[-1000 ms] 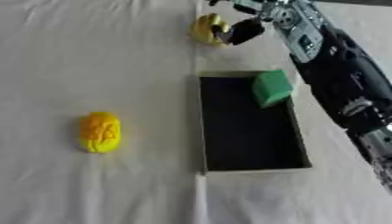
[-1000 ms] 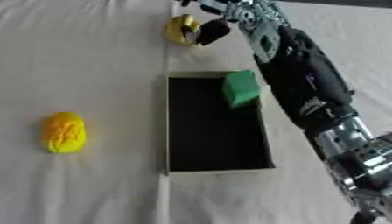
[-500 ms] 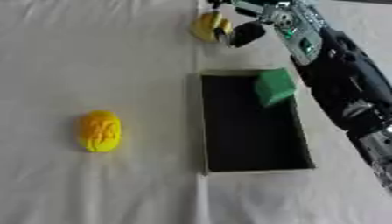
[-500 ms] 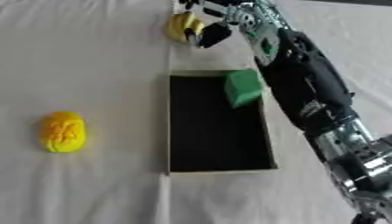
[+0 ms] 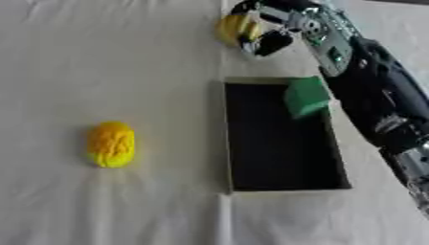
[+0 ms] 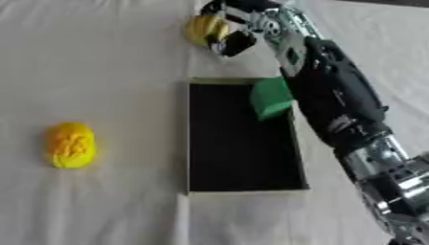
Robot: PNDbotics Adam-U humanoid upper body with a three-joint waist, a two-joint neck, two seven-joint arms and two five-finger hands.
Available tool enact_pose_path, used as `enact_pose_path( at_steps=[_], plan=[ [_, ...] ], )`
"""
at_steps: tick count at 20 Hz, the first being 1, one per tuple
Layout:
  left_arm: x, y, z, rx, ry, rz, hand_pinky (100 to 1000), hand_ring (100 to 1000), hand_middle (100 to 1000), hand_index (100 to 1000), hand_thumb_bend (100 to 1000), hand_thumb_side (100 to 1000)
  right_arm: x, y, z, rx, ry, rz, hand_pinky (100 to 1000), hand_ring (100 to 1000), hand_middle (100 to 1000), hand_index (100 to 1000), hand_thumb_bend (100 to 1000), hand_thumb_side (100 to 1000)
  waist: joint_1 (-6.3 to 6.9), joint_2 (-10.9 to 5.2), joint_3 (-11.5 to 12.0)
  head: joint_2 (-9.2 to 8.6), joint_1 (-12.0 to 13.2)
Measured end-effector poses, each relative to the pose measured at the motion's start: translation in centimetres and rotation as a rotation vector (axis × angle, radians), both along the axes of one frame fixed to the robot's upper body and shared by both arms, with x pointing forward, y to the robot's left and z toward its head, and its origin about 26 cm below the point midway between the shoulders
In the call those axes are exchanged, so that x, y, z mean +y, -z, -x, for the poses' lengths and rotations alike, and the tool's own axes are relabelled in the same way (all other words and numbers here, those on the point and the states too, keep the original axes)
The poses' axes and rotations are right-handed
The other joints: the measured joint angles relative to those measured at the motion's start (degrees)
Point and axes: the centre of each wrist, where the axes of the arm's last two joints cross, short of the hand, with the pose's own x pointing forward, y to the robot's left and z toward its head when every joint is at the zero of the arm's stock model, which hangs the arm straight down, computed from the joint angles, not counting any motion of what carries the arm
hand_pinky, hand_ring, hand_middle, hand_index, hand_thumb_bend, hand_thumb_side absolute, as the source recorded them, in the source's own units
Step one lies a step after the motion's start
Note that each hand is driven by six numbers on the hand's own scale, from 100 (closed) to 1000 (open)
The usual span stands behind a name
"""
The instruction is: Pick up objects on the table and place them in the box.
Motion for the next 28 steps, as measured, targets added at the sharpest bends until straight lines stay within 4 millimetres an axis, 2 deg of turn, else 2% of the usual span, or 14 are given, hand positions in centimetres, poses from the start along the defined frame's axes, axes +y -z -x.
enact_pose_path(
  at_steps=[1, 2, 3, 5, 9, 11, 15, 18, 21, 24, 28],
  plan=[
    [0.0, 0.0, 0.0, 0.0, 0.0, 0.0, 795, 739, 681, 851, 100, 293, 0.0, 0.0, 0.0, -0.009, 0.003, -0.018, 941, 892, 528, 775, 100, 100, 0.01, 0.02, 0.0, 0.0, 0.0],
    [0.0, 0.0, 0.0, 0.0, 0.0, 0.0, 795, 739, 681, 851, 100, 293, 0.0, 0.1, 0.0, -0.02, 0.004, -0.037, 932, 877, 509, 755, 100, 100, 0.01, 0.02, -0.03, 0.0, 0.0],
    [0.0, 0.0, 0.0, 0.0, 0.0, 0.0, 795, 739, 681, 851, 100, 293, 0.0, 0.2, 0.0, -0.036, 0.005, -0.057, 900, 812, 451, 692, 100, 100, 0.02, 0.02, -0.07, 0.0, -0.01],
    [0.0, 0.0, 0.0, 0.001, 0.0, 0.0, 795, 739, 682, 851, 100, 293, 0.0, 0.4, 0.1, -0.073, 0.002, -0.098, 871, 762, 422, 666, 100, 100, 0.11, 0.01, -0.24, 0.01, -0.01],
    [0.0, 0.1, 0.0, 0.004, 0.0, 0.0, 796, 740, 682, 851, 100, 289, 0.4, 0.2, 0.3, -0.143, -0.037, -0.202, 853, 725, 395, 643, 100, 109, 0.31, -0.45, -0.57, 0.13, 0.0],
    [0.1, 0.2, 0.0, 0.009, -0.002, -0.001, 796, 740, 682, 851, 100, 286, 0.8, -0.2, 0.5, -0.168, -0.073, -0.25, 838, 708, 388, 637, 100, 126, 0.36, -1.11, -0.88, 0.55, 0.04],
    [0.2, 0.5, 0.1, 0.024, -0.008, -0.003, 796, 740, 682, 852, 100, 282, 1.8, -1.9, 1.7, -0.223, -0.17, -0.316, 821, 685, 373, 622, 100, 100, 0.98, -2.75, -1.82, 1.46, 0.23],
    [0.4, 1.1, 0.3, 0.043, -0.016, -0.005, 797, 740, 682, 852, 100, 282, 2.6, -3.4, 3.4, -0.254, -0.264, -0.327, 813, 683, 379, 622, 100, 100, 1.33, -4.21, -2.87, 2.32, 0.67],
    [0.6, 1.4, 0.4, 0.057, -0.026, -0.007, 798, 741, 683, 852, 100, 275, 3.0, -3.9, 5.7, -0.248, -0.351, -0.281, 802, 682, 393, 626, 100, 100, 1.35, -5.43, -3.9, 3.25, 1.09],
    [0.6, 1.5, 0.4, 0.06, -0.03, -0.011, 798, 741, 683, 852, 100, 272, 3.2, -3.2, 8.5, -0.218, -0.43, -0.182, 796, 682, 406, 630, 100, 100, 1.39, -6.67, -4.69, 4.05, 1.32],
    [0.7, 1.7, 0.5, 0.068, -0.036, -0.011, 798, 741, 683, 853, 100, 273, 3.7, -1.7, 13.5, -0.167, -0.534, -0.065, 796, 684, 409, 631, 100, 100, 1.59, -7.27, -5.12, 4.64, 1.6]
  ],
)
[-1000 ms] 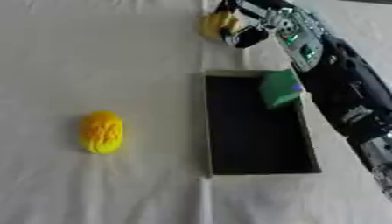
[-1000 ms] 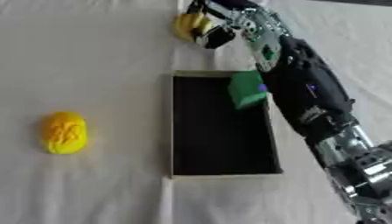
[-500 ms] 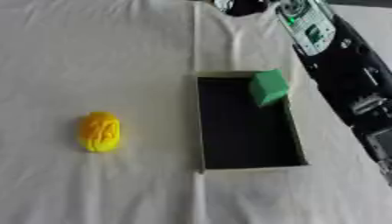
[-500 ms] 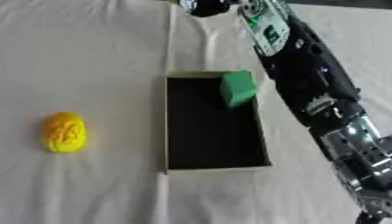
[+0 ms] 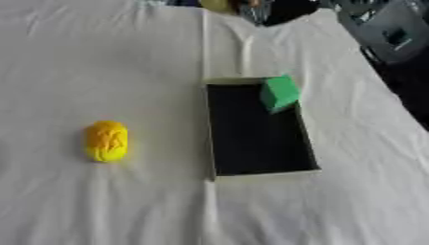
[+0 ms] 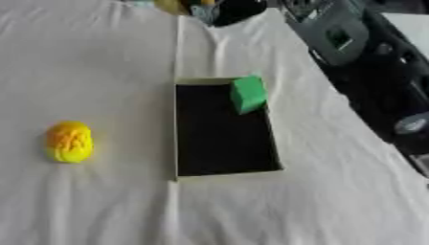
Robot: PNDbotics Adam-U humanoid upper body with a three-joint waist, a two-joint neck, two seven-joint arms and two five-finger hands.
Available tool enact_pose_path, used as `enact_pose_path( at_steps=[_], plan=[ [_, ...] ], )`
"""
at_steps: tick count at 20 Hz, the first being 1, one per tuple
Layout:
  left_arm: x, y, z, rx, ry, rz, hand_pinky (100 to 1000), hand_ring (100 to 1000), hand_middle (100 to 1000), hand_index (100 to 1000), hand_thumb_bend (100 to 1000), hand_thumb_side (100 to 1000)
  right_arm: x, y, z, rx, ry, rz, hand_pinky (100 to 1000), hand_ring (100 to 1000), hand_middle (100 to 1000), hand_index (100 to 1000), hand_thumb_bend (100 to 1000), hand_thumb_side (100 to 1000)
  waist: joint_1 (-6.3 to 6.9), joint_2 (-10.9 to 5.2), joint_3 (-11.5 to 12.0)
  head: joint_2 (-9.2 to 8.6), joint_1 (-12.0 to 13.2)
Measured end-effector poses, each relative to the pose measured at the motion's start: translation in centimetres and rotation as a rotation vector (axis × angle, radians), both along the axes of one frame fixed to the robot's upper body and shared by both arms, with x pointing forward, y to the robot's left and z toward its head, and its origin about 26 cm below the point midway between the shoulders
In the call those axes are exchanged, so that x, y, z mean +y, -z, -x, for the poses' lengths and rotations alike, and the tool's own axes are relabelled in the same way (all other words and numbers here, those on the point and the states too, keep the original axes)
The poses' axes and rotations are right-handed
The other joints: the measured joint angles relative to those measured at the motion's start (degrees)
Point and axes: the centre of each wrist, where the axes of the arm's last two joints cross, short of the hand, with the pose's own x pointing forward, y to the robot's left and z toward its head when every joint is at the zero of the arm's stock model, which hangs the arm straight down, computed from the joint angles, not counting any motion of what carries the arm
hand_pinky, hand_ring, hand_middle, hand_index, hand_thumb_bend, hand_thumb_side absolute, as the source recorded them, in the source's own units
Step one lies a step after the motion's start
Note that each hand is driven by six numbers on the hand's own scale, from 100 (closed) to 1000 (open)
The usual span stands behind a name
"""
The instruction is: Pick up objects on the table and place them in the box.
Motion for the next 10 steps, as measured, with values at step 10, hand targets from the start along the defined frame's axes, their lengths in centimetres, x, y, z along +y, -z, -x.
enact_pose_path(
  at_steps=[10],
  plan=[
    [0.2, 0.6, 0.2, 0.023, -0.01, 0.001, 799, 741, 683, 853, 100, 278, -0.6, 3.1, 5.8, 0.075, -0.073, 0.102, 797, 689, 418, 636, 100, 120, 1.05, -0.67, -1.33, 1.5, 0.96]
  ],
)
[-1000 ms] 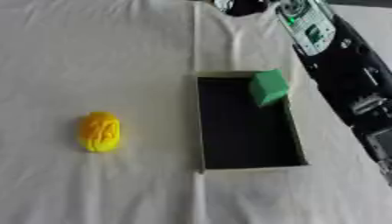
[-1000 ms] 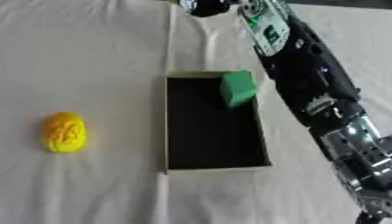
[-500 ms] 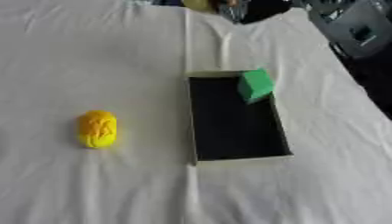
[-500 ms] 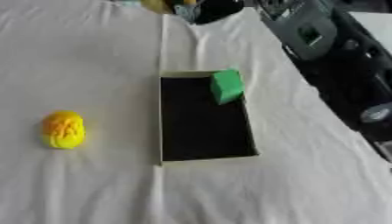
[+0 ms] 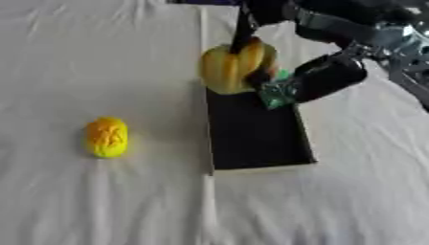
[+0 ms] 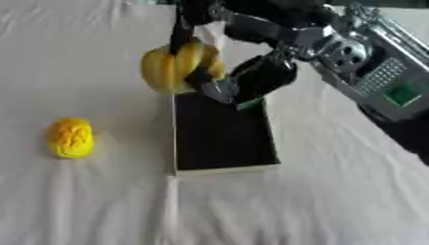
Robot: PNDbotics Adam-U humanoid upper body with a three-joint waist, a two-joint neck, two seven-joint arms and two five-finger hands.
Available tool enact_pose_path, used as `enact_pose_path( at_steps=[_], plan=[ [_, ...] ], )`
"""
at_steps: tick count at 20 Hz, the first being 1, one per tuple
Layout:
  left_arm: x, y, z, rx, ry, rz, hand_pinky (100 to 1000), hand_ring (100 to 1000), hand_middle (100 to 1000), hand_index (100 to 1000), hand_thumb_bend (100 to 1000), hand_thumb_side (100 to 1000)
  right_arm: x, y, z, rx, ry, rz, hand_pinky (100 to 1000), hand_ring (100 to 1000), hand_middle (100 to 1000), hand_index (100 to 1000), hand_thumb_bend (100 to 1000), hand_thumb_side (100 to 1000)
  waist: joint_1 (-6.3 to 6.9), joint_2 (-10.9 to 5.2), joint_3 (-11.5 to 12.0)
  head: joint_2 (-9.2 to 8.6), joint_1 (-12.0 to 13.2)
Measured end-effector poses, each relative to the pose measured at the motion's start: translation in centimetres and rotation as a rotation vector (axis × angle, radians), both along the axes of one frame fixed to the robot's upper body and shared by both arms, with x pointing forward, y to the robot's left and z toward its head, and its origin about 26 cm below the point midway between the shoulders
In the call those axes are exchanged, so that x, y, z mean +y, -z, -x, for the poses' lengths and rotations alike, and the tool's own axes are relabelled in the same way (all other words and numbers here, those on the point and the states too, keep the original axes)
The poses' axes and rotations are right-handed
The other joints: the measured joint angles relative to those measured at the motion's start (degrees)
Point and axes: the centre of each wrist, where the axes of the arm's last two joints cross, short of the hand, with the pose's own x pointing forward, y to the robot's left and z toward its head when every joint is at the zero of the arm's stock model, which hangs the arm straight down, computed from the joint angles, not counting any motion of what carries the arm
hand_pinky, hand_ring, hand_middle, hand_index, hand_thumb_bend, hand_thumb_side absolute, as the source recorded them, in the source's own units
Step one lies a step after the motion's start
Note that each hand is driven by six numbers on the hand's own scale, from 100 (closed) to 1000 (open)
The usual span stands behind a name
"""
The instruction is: Pick up objects on the table and place them in the box.
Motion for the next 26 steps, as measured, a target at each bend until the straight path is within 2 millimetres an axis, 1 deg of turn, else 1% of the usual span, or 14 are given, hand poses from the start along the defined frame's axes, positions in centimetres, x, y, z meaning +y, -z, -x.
enact_pose_path(
  at_steps=[7, 11, 13, 15, 16, 17, 18, 19, 20, 21, 24, 26],
  plan=[
    [0.1, 0.2, 0.1, 0.009, -0.002, 0.0, 799, 740, 683, 853, 100, 284, -1.0, 3.4, -0.1, 0.061, 0.076, 0.058, 800, 693, 422, 638, 100, 148, 0.65, -0.01, -0.31, 0.44, 0.05],
    [0.0, 0.4, 0.1, 0.015, 0.0, 0.008, 799, 740, 683, 852, 100, 286, -1.4, 4.5, 0.0, 0.083, 0.106, 0.078, 805, 698, 427, 643, 100, 149, 1.0, 0.01, -0.47, 0.5, 0.04],
    [0.0, 0.4, 0.1, 0.015, 0.001, 0.009, 799, 739, 683, 852, 100, 287, -1.4, 4.8, 0.0, 0.09, 0.107, 0.09, 814, 715, 447, 657, 100, 145, 1.22, 0.04, -0.48, 0.5, 0.03],
    [-0.1, 0.5, 0.0, 0.016, 0.002, 0.013, 799, 739, 682, 852, 100, 288, -1.3, 5.1, 0.0, 0.09, 0.106, 0.105, 827, 750, 497, 695, 100, 152, 1.41, 0.1, -0.48, 0.5, 0.0],
    [-0.1, 0.5, 0.0, 0.017, 0.003, 0.016, 800, 739, 682, 852, 100, 289, -1.3, 5.3, 0.0, 0.09, 0.105, 0.117, 838, 789, 557, 739, 100, 170, 1.48, 0.11, -0.48, 0.5, -0.02],
    [-0.1, 0.6, 0.0, 0.017, 0.004, 0.017, 800, 739, 682, 852, 100, 290, -1.3, 5.5, 0.1, 0.087, 0.104, 0.134, 846, 811, 593, 769, 100, 183, 1.51, 0.13, -0.48, 0.5, -0.03],
    [-0.1, 0.6, 0.0, 0.018, 0.004, 0.017, 800, 739, 682, 852, 100, 290, -1.3, 5.7, 0.1, 0.082, 0.102, 0.158, 862, 851, 658, 829, 100, 167, 1.52, 0.15, -0.49, 0.5, -0.03],
    [-0.1, 0.6, 0.0, 0.018, 0.004, 0.018, 800, 739, 682, 852, 100, 291, -1.4, 6.0, 0.1, 0.076, 0.1, 0.184, 871, 871, 694, 857, 100, 207, 1.52, 0.19, -0.5, 0.5, -0.03],
    [-0.1, 0.6, 0.0, 0.019, 0.004, 0.018, 800, 739, 682, 853, 100, 291, -1.5, 6.2, 0.1, 0.068, 0.098, 0.212, 889, 905, 747, 897, 100, 211, 1.52, 0.22, -0.53, 0.51, -0.03],
    [-0.1, 0.6, 0.0, 0.019, 0.004, 0.018, 800, 739, 683, 853, 100, 291, -1.5, 6.4, 0.2, 0.059, 0.098, 0.238, 903, 926, 778, 916, 100, 211, 1.53, 0.23, -0.56, 0.51, -0.03],
    [-0.1, 0.6, 0.0, 0.019, 0.004, 0.018, 800, 739, 682, 853, 100, 291, -1.8, 6.7, 0.2, 0.016, 0.105, 0.292, 931, 960, 821, 936, 100, 207, 1.55, 0.23, -0.64, 0.52, 0.01],
    [-0.1, 0.6, 0.1, 0.02, 0.004, 0.018, 801, 739, 683, 853, 100, 291, -2.0, 6.8, 0.2, -0.017, 0.114, 0.308, 936, 969, 830, 942, 100, 200, 1.58, 0.23, -0.74, 0.54, 0.04]
  ],
)
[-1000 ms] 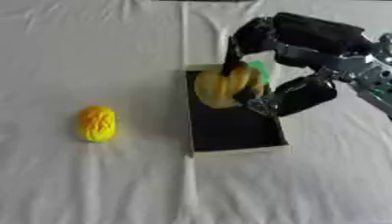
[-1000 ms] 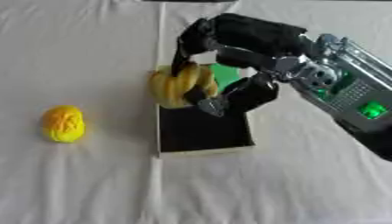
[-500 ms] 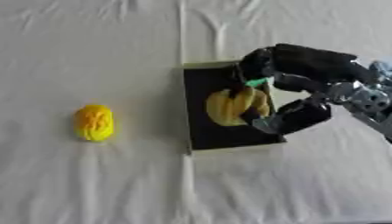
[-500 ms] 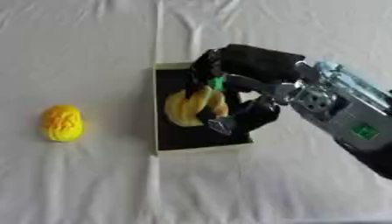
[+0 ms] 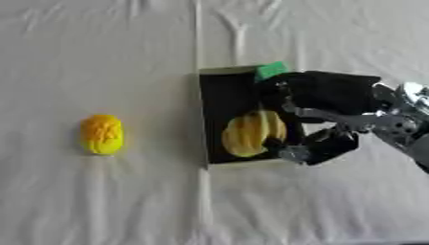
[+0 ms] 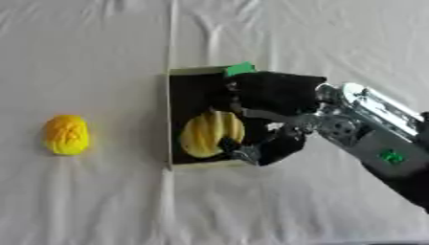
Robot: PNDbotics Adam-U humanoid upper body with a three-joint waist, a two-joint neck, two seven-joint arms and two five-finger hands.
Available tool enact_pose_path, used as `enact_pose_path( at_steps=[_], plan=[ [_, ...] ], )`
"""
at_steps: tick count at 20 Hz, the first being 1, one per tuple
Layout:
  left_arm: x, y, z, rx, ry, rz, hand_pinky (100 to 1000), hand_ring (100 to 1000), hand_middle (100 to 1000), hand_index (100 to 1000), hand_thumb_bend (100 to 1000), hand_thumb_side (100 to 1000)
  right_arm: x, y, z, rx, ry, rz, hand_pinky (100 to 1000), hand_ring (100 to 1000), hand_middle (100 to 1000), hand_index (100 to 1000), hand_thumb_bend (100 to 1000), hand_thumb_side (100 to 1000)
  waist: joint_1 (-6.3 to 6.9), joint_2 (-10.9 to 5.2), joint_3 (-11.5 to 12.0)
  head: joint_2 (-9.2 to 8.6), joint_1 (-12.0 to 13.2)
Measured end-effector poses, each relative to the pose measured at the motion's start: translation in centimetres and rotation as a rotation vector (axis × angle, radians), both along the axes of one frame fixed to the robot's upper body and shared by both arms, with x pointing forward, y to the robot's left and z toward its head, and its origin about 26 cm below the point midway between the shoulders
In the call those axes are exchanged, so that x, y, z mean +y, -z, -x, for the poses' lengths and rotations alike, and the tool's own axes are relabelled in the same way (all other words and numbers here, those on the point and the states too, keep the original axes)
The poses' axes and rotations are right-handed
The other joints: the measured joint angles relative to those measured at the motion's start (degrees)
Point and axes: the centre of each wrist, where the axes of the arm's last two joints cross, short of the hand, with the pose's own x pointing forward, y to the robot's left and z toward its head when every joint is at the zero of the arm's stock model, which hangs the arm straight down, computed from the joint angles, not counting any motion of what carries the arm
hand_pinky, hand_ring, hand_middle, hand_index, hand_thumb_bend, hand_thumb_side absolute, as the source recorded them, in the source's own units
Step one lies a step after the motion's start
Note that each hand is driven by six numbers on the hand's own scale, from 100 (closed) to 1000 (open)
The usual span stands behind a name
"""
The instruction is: Pick up objects on the table and place them in the box.
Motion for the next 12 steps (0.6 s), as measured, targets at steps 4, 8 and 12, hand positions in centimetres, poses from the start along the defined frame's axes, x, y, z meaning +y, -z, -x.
enact_pose_path(
  at_steps=[4, 8, 12],
  plan=[
    [0.0, 0.0, 0.0, 0.0, 0.0, 0.0, 801, 740, 683, 854, 100, 292, -0.3, 0.1, 0.0, -0.048, 0.009, 0.008, 942, 975, 839, 946, 100, 185, 0.17, 0.0, -0.18, 0.33, 0.14],
    [-0.1, 0.1, 0.0, 0.002, 0.001, 0.004, 801, 740, 684, 854, 100, 291, -0.6, 0.0, 0.0, -0.071, 0.009, -0.013, 938, 969, 828, 942, 100, 161, 0.2, 0.0, -0.29, 0.44, 0.28],
    [-0.1, 0.1, 0.0, 0.003, 0.002, 0.007, 801, 740, 684, 853, 100, 290, -1.2, -0.6, -0.1, -0.1, 0.009, -0.085, 926, 956, 815, 945, 100, 110, 0.2, -0.01, -0.46, 0.44, 0.55]
  ],
)
